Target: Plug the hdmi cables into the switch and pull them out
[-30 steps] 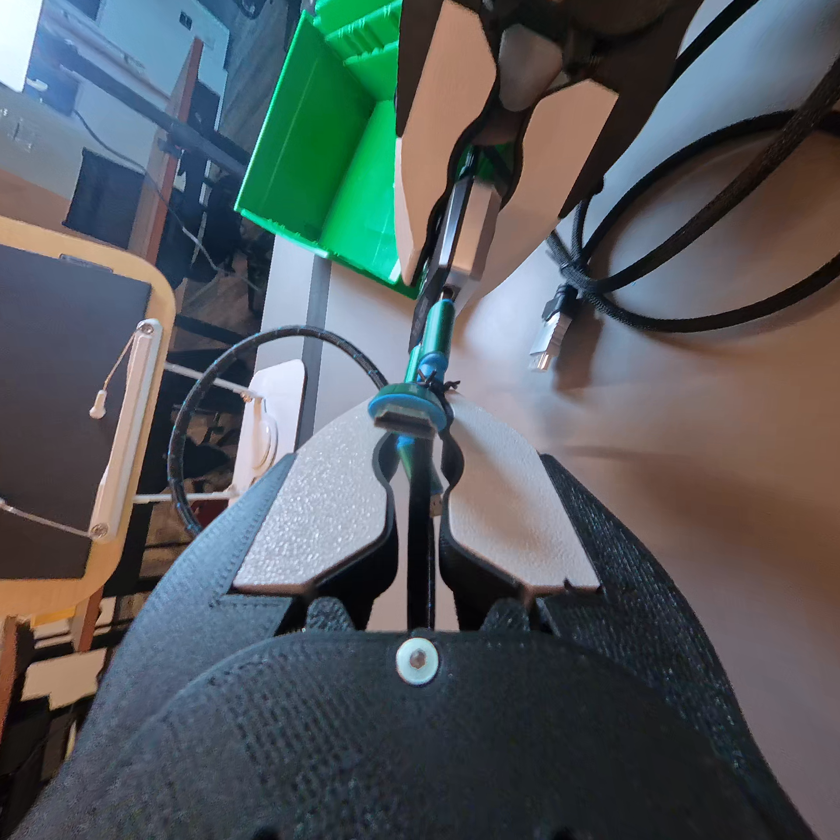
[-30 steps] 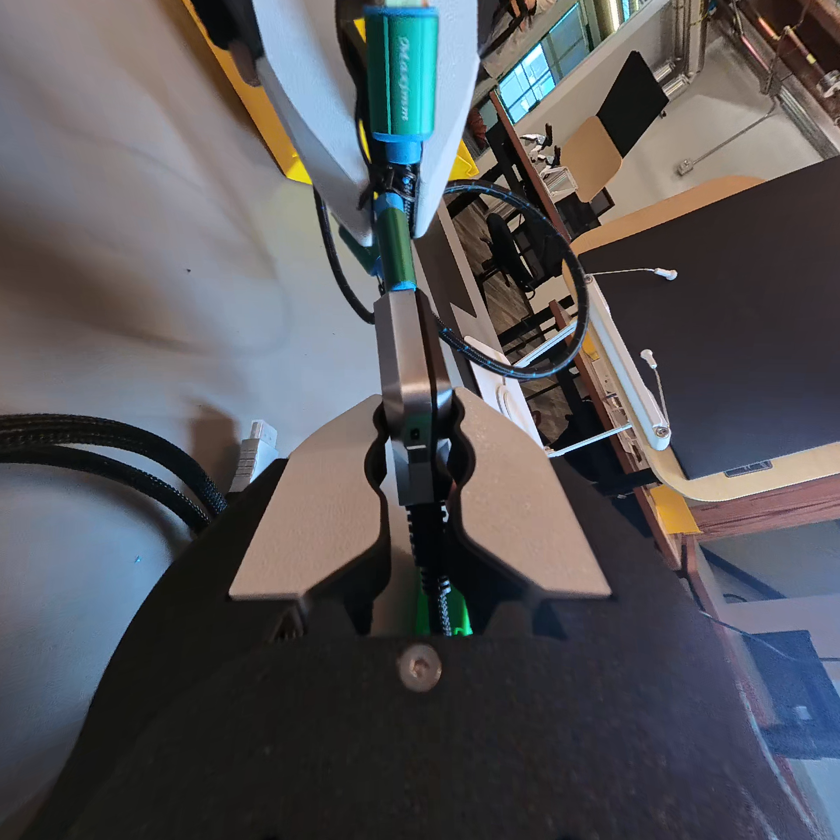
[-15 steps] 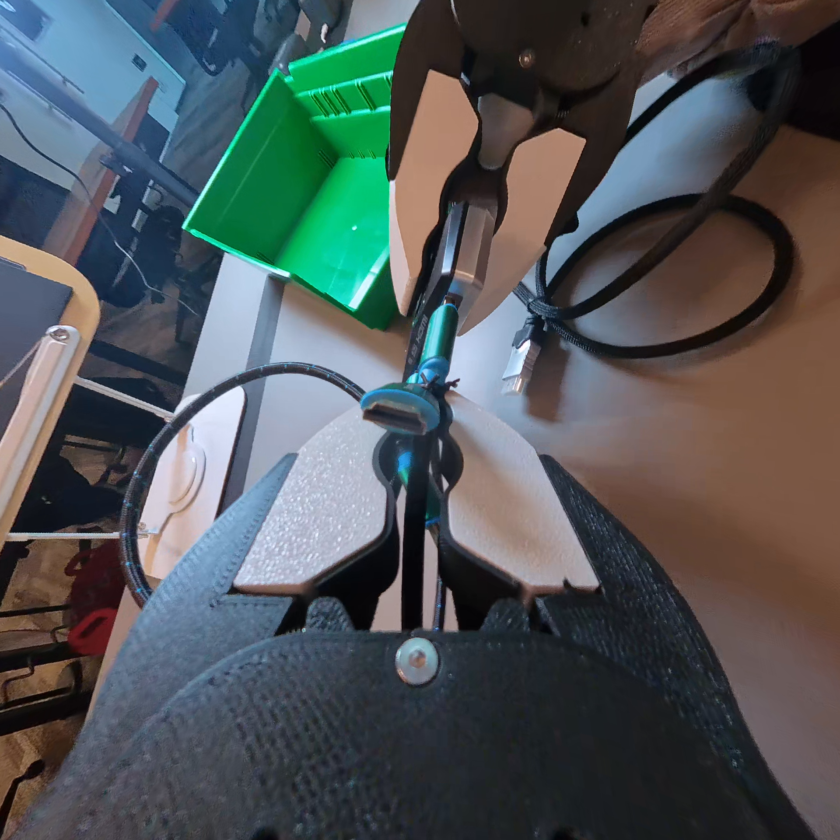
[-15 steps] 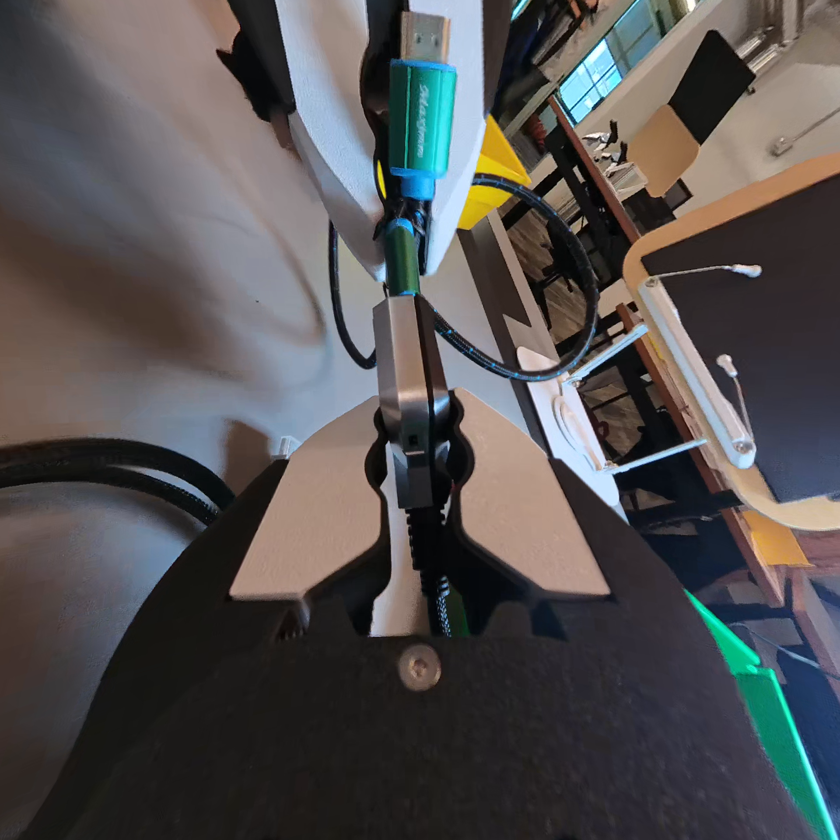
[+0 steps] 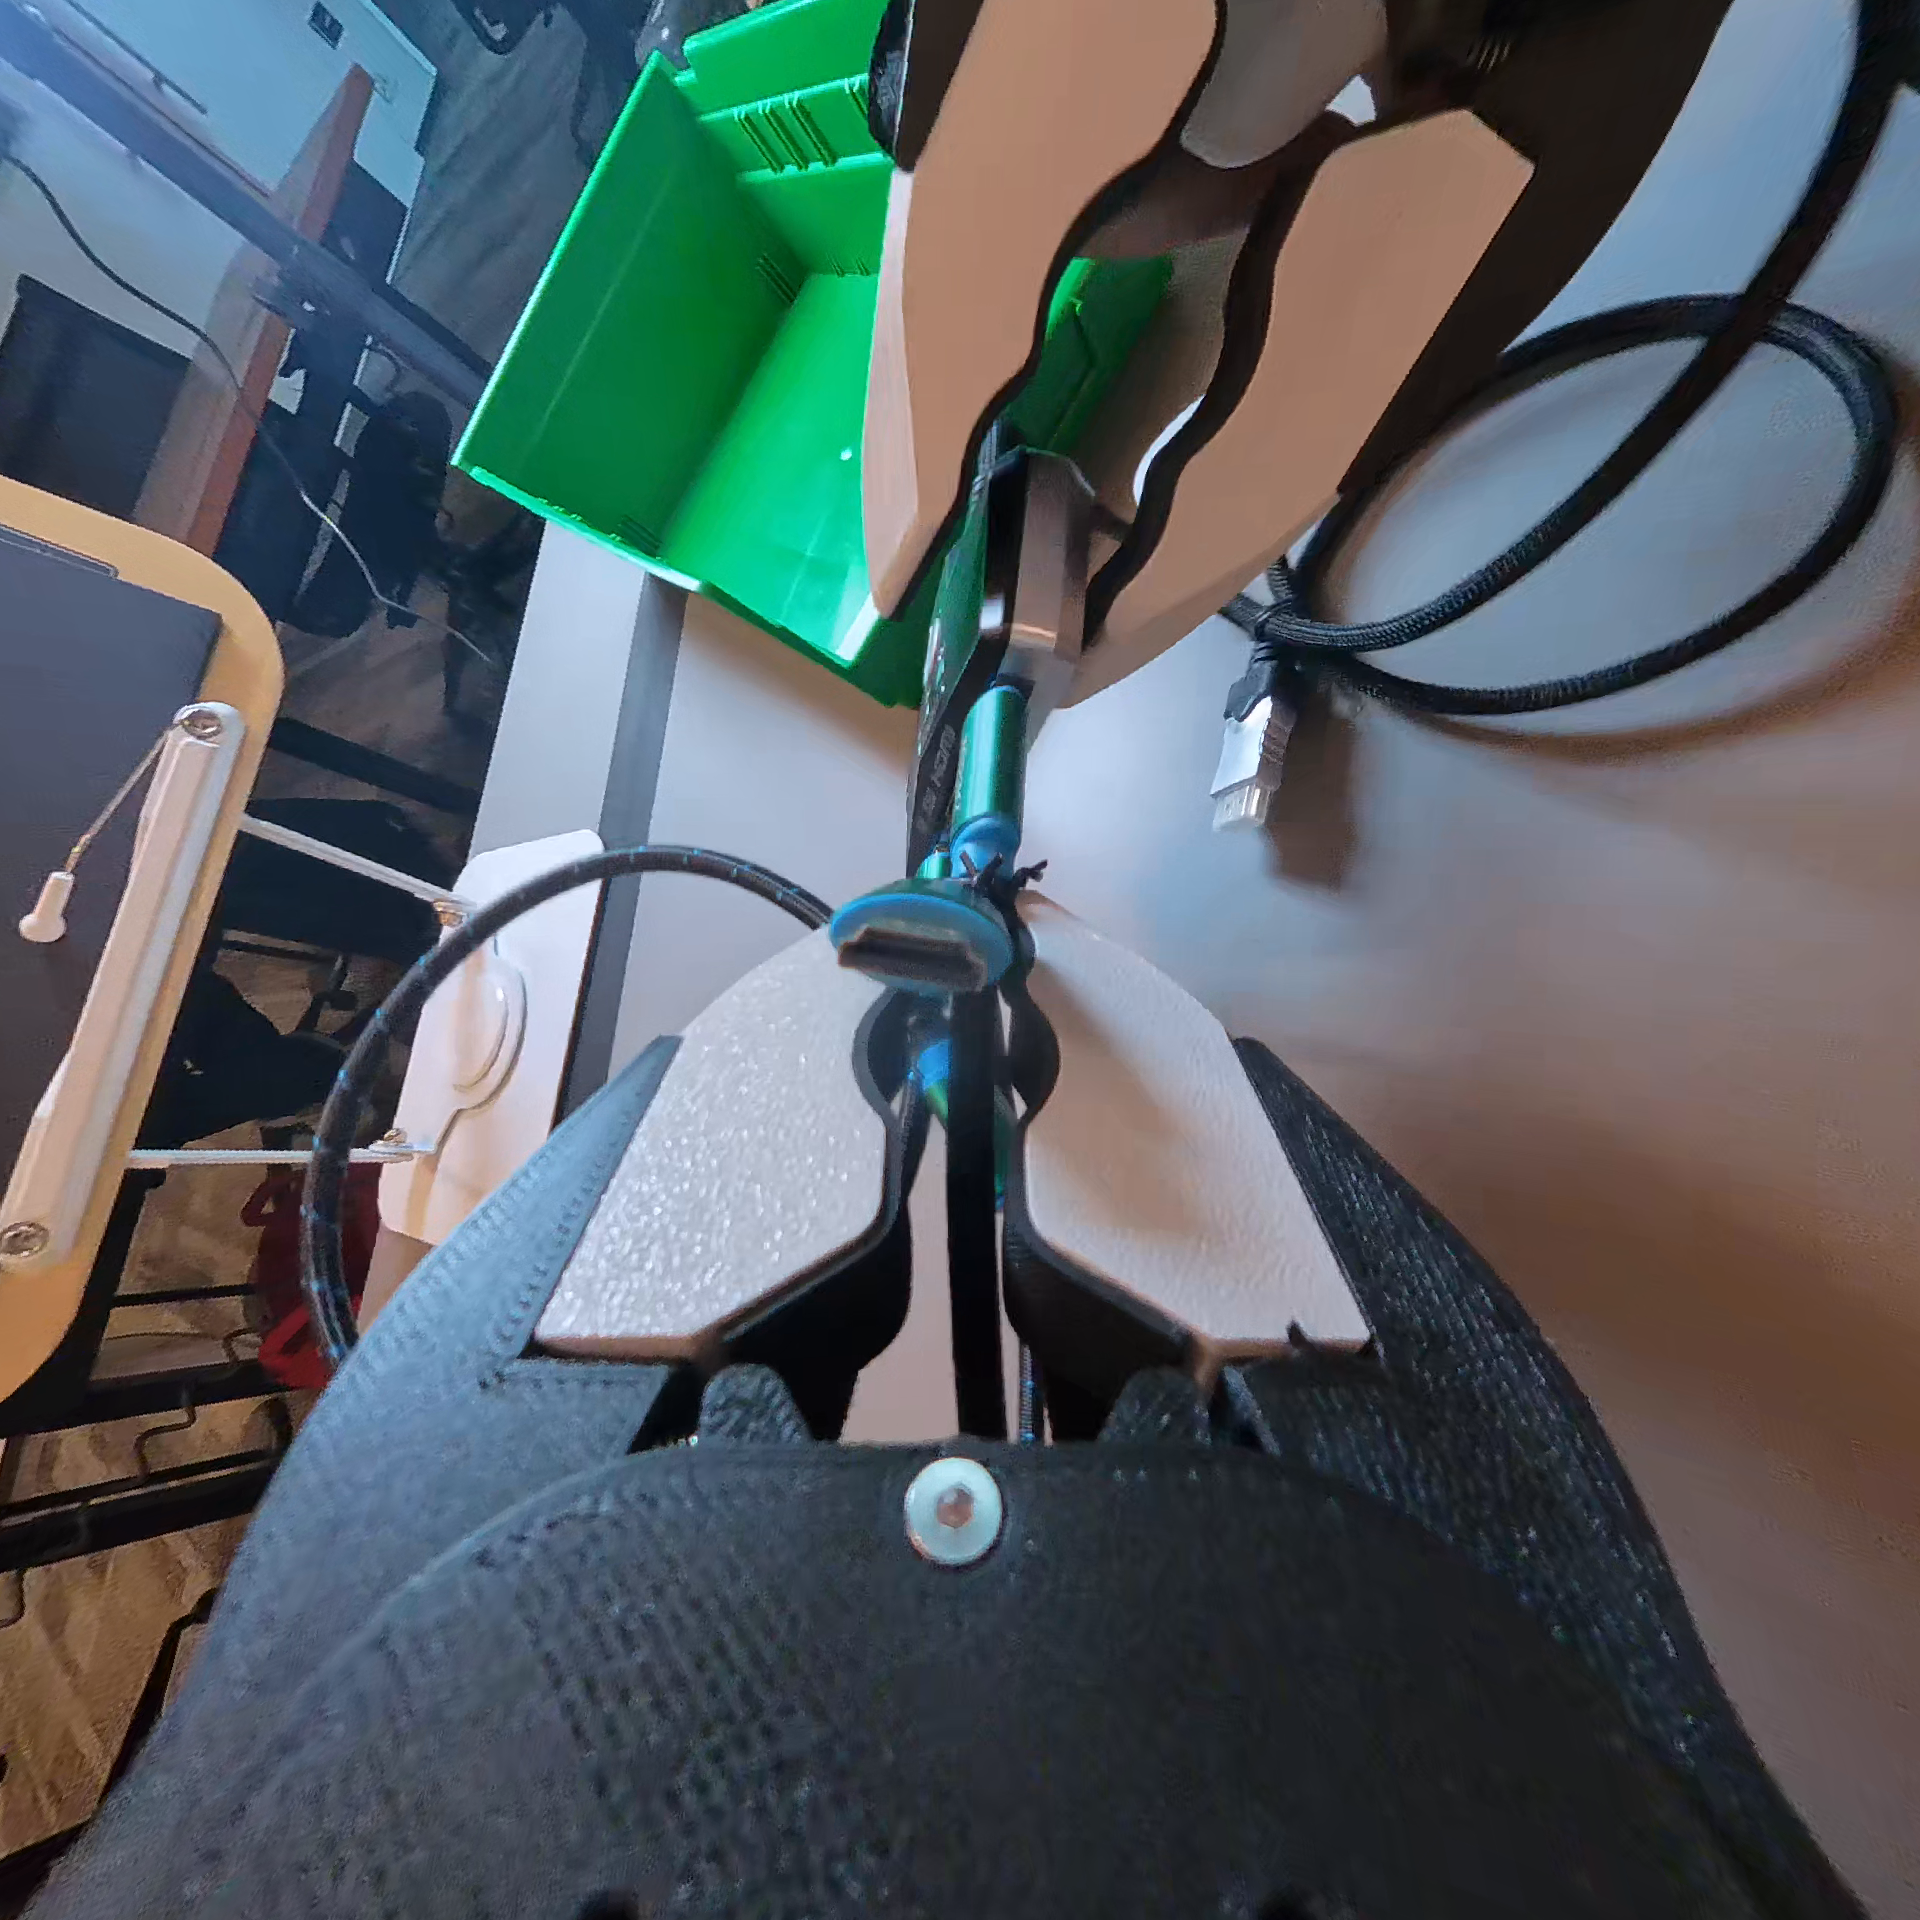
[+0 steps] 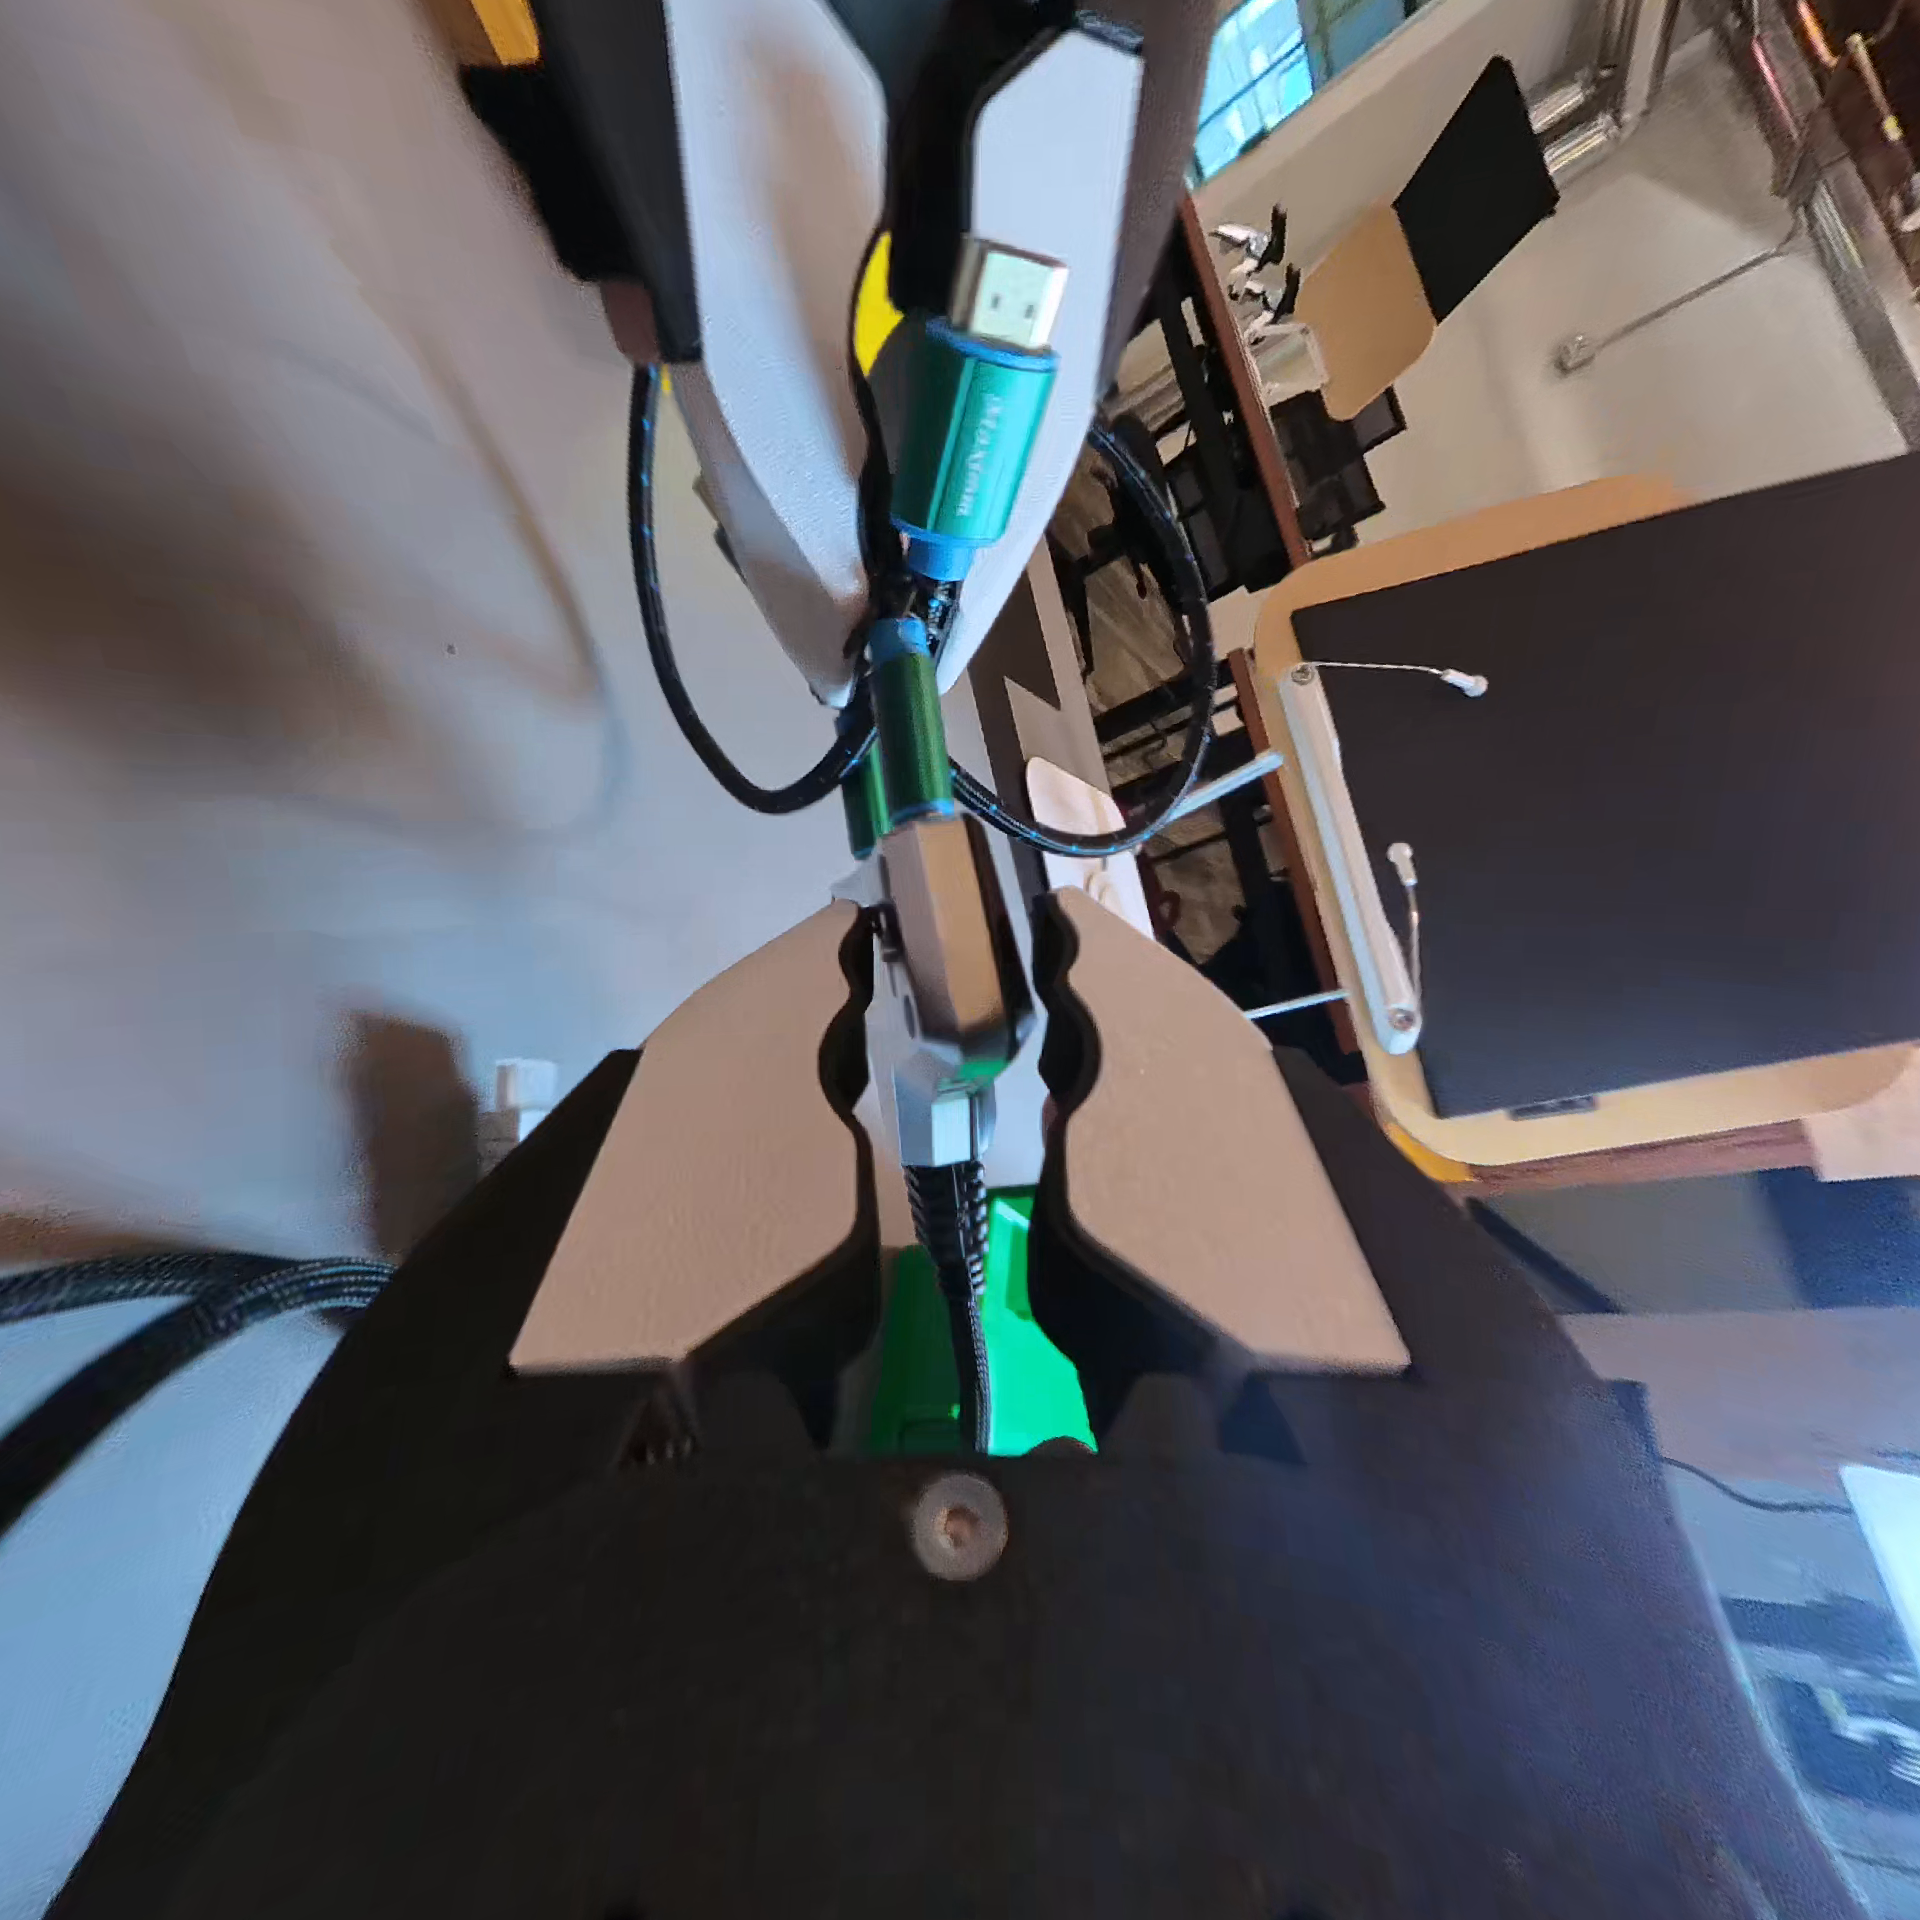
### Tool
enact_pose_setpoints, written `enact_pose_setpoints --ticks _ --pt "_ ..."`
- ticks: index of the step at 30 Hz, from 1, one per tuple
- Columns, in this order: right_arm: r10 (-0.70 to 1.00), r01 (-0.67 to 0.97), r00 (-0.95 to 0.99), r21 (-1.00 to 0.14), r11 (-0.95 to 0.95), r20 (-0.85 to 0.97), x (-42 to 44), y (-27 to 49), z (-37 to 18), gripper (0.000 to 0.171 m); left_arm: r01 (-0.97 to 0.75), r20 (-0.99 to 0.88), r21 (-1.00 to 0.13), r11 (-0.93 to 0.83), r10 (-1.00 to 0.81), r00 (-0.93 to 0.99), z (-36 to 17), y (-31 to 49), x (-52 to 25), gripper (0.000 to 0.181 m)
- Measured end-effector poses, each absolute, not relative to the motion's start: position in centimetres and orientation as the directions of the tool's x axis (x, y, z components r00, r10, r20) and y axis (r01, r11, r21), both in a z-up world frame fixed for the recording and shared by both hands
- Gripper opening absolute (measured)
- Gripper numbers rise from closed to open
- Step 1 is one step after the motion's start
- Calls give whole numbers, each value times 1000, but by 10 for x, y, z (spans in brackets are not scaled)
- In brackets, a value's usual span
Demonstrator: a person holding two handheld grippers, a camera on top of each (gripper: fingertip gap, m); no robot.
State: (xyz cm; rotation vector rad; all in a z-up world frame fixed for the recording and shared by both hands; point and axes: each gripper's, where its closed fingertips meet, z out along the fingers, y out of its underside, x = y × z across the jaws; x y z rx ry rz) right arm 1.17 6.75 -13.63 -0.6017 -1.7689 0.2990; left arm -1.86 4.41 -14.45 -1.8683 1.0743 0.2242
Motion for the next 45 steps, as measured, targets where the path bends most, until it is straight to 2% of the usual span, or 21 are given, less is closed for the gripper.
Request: enact_pose_setpoints --ticks 3,6,10,12,14,16,18,22,26,29,32,36,43,45 --pt "449 262 -202 -394 881 870 12 66 -140 24 -778 -575 -605 -172 -582 576 -146 43 -18 15" --pt "479 227 -201 -435 871 854 20 57 -114 23 -738 -566 -665 -117 -567 599 -122 36 -14 18" --pt "515 141 -73 -503 853 854 39 63 -26 21 -569 -548 -820 58 -369 751 -12 9 -35 40" --pt "489 145 -14 -482 864 872 44 80 21 22 -450 -489 -872 193 -281 826 41 -19 -50 36" --pt "467 150 29 -466 872 884 44 101 64 21 -387 -451 -878 281 -216 866 72 -42 -65 32" --pt "417 170 74 -423 890 906 39 126 101 21 -407 -464 -865 292 -162 871 79 -51 -77 28" --pt "369 179 138 -390 903 919 31 153 135 21 -440 -481 -868 230 -173 860 67 -47 -79 29" --pt "321 208 312 -394 895 894 17 212 169 21 -553 -568 -823 129 -186 802 35 -28 -73 34" --pt "284 290 481 -456 841 830 22 276 120 21 -623 -620 -780 66 -219 753 11 -15 -66 36" --pt "325 401 514 -558 727 793 39 316 37 21 -632 -619 -774 26 -241 748 -1 -14 -70 36" --pt "345 578 462 -572 582 817 63 341 -43 21 -588 -567 -809 12 -281 774 -10 -16 -74 36" --pt "445 738 267 -478 476 855 79 343 -115 22 -511 -477 -859 -10 -346 808 -27 -13 -70 35" --pt "573 914 -95 -157 375 814 82 330 -171 29 -519 -446 -851 -86 -404 799 -67 6 -57 36" --pt "586 920 -142 -111 375 797 82 328 -171 31 -512 -430 -851 -115 -407 806 -75 7 -63 38"
